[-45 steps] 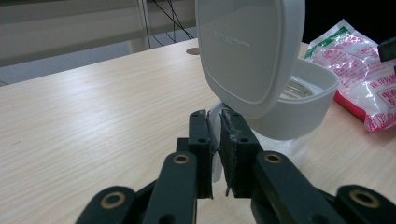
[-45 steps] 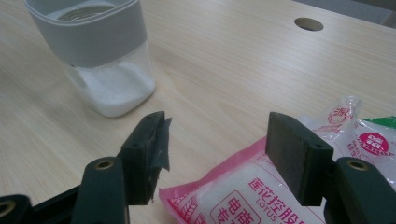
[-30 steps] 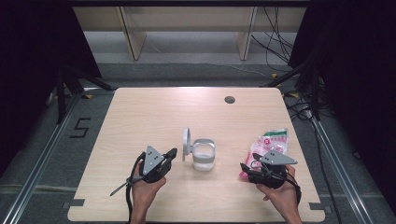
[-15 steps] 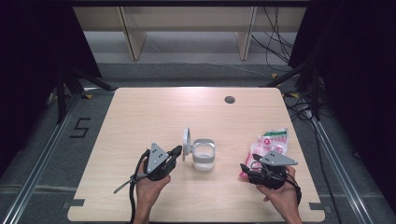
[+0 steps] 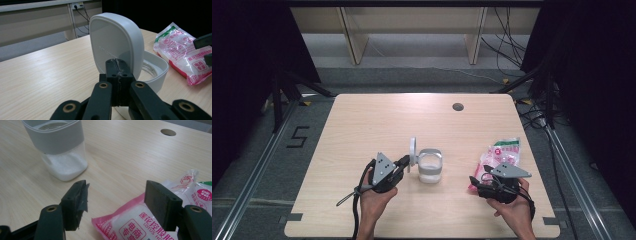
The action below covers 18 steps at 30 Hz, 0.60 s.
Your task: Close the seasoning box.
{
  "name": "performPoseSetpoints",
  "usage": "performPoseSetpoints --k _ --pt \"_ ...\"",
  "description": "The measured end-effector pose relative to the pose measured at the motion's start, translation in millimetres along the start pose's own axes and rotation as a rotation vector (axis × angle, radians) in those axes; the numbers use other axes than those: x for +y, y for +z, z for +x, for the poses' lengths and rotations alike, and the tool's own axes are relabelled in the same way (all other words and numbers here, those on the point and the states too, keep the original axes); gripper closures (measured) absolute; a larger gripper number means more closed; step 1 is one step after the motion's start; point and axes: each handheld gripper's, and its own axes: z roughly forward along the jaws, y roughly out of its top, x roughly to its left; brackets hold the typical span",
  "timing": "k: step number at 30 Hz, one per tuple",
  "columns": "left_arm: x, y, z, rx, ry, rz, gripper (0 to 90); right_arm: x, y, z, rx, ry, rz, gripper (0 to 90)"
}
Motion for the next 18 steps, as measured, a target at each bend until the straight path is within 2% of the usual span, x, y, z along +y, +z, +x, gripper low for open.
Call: performPoseSetpoints --k 7,10,15,17,18 --pt "2.7 1.7 -3.7 -0.008 0.022 -0.004 89.3 -0.6 -0.3 1.1 0.005 -0.005 0.002 34.0" --pt "2.6 3.5 -5.6 -0.016 0.014 -0.013 89.3 -0.8 -1.2 2.0 -0.002 -0.009 0.004 34.1" --pt "3.0 4.1 -7.6 -0.015 0.023 -0.006 89.3 -1.2 -2.7 3.8 -0.002 0.008 0.011 34.1" --pt "3.0 4.4 -8.8 -0.017 0.021 -0.007 89.3 -1.3 -1.7 2.6 0.002 -0.011 0.003 34.1" --pt "3.9 5.6 -7.2 -0.024 0.053 -0.019 89.3 -1.3 -1.9 2.8 0.003 -0.012 0.006 34.1"
